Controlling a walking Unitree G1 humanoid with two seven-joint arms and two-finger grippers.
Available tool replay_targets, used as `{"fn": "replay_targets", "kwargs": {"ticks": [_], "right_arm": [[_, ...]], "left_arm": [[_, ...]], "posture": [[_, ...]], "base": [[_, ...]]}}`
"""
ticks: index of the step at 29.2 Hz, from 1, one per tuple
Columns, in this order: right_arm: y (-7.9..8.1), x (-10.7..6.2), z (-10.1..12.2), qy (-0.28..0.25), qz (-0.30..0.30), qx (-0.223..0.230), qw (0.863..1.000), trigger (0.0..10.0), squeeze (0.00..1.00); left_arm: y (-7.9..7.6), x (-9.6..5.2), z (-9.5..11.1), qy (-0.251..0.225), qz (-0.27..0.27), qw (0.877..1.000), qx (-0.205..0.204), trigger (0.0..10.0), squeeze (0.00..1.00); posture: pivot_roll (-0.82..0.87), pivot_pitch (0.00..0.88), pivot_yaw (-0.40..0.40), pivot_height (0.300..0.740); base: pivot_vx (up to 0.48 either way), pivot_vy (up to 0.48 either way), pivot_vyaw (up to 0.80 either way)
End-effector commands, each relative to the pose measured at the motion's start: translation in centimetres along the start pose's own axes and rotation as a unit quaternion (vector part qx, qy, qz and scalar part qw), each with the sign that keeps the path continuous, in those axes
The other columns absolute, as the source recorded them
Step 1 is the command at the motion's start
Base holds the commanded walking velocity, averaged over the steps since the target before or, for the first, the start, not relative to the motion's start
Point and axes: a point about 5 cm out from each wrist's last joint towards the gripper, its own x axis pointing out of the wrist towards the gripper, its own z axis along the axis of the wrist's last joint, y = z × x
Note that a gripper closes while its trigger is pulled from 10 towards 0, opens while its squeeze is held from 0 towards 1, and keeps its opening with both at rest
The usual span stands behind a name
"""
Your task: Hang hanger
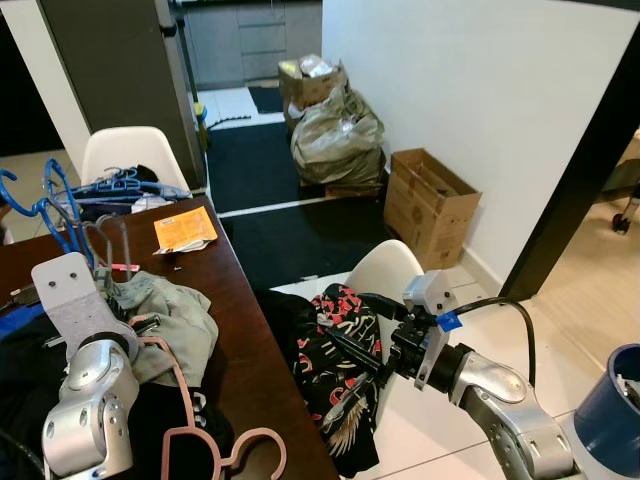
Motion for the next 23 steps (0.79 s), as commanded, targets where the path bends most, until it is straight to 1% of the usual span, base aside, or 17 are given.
{"fn": "replay_targets", "kwargs": {"ticks": [1, 4, 6, 7, 8, 9, 10, 11, 12, 13, 14, 16, 17, 19, 20, 21, 23], "right_arm": [[0.3, 0.8, 1.1, -0.018, 0.021, 0.004, 1.0, 10.0, 0.0], [0.3, 0.8, 1.1, -0.018, 0.021, 0.004, 1.0, 10.0, 0.0], [0.7, 3.1, 4.5, -0.082, 0.055, 0.015, 0.995, 10.0, 0.0], [0.7, 3.1, 4.5, -0.082, 0.055, 0.015, 0.995, 10.0, 0.0], [1.1, 4.6, 6.8, -0.124, 0.081, 0.024, 0.989, 10.0, 0.0], [1.1, 4.6, 6.8, -0.124, 0.081, 0.024, 0.989, 10.0, 0.0], [1.8, 5.9, 8.7, -0.156, 0.105, 0.03, 0.982, 10.0, 0.0], [1.8, 5.9, 8.7, -0.156, 0.105, 0.03, 0.982, 10.0, 0.0], [2.5, 7.3, 10.3, -0.183, 0.125, 0.038, 0.974, 10.0, 0.0], [2.5, 7.3, 10.3, -0.183, 0.125, 0.038, 0.974, 10.0, 0.0], [3.3, 8.6, 11.7, -0.205, 0.143, 0.046, 0.967, 10.0, 0.0], [3.3, 8.6, 11.7, -0.205, 0.143, 0.046, 0.967, 10.0, 0.0], [4.2, 9.7, 13.2, -0.231, 0.162, 0.062, 0.957, 10.0, 0.28], [4.2, 9.7, 13.2, -0.231, 0.162, 0.062, 0.957, 10.0, 0.28], [4.9, 10.7, 14.6, -0.257, 0.173, 0.084, 0.947, 10.0, 1.0], [5.4, 11.6, 16.3, -0.276, 0.184, 0.1, 0.938, 10.0, 1.0], [5.8, 12.1, 17.5, -0.285, 0.191, 0.112, 0.933, 10.0, 1.0]], "left_arm": [[0.1, -0.1, 0.6, -0.022, 0.001, 0.999, 0.03, 10.0, 0.0], [0.1, -0.1, 0.6, -0.022, 0.001, 0.999, 0.03, 10.0, 0.0], [0.2, 0.0, 2.1, -0.076, 0.007, 0.992, 0.096, 10.0, 0.0], [0.2, 0.0, 2.1, -0.076, 0.007, 0.992, 0.096, 10.0, 0.0], [0.4, 0.0, 3.2, -0.112, 0.014, 0.984, 0.142, 10.0, 0.0], [0.4, 0.0, 3.2, -0.112, 0.014, 0.984, 0.142, 10.0, 0.0], [0.5, 0.1, 4.1, -0.143, 0.021, 0.973, 0.18, 10.0, 0.0], [0.5, 0.1, 4.1, -0.143, 0.021, 0.973, 0.18, 10.0, 0.0], [0.6, 0.1, 5.0, -0.171, 0.031, 0.96, 0.221, 10.0, 0.0], [0.6, 0.1, 5.0, -0.171, 0.031, 0.96, 0.221, 10.0, 0.0], [0.8, 0.2, 5.8, -0.196, 0.042, 0.945, 0.257, 10.0, 0.0], [0.8, 0.2, 5.8, -0.196, 0.042, 0.945, 0.257, 10.0, 0.0], [0.9, 0.3, 6.6, -0.218, 0.051, 0.933, 0.282, 10.0, 0.0], [0.9, 0.3, 6.6, -0.218, 0.051, 0.933, 0.282, 10.0, 0.0], [1.0, 0.2, 7.3, -0.237, 0.059, 0.921, 0.303, 10.0, 0.0], [0.9, 0.0, 7.7, -0.252, 0.061, 0.911, 0.321, 10.0, 0.0], [0.7, -0.1, 7.9, -0.261, 0.062, 0.904, 0.333, 10.0, 0.0]], "posture": [[0.0, 0.0, 0.034, 0.74], [0.0, 0.0, 0.034, 0.74], [0.01, 0.0, 0.023, 0.74], [0.01, 0.0, 0.023, 0.74], [0.02, 0.0, 0.021, 0.74], [0.02, 0.0, 0.021, 0.74], [0.02, 0.0, 0.02, 0.74], [0.02, 0.0, 0.02, 0.74], [0.03, 0.0, 0.014, 0.74], [0.03, 0.0, 0.014, 0.74], [0.04, 0.0, 0.009, 0.74], [0.04, 0.0, 0.009, 0.74], [0.05, 0.0, 0.002, 0.74], [0.05, 0.0, 0.002, 0.74], [0.06, 0.0, -0.003, 0.74], [0.08, 0.0, -0.014, 0.74], [0.08, 0.0, -0.014, 0.74]], "base": [[0.0, 0.0, 0.0], [0.0, 0.0, 0.0], [0.0, 0.0, 0.0], [0.0, 0.0, 0.0], [0.0, 0.0, 0.0], [0.0, 0.0, 0.0], [0.0, 0.0, 0.0], [0.0, 0.0, 0.0], [0.0, 0.0, 0.0], [0.0, 0.0, 0.0], [0.0, 0.0, 0.0], [0.0, 0.0, 0.0], [0.0, 0.0, 0.0], [0.0, 0.0, 0.0], [0.0, 0.0, 0.0], [0.0, 0.0, 0.0], [0.0, 0.0, 0.0]]}}
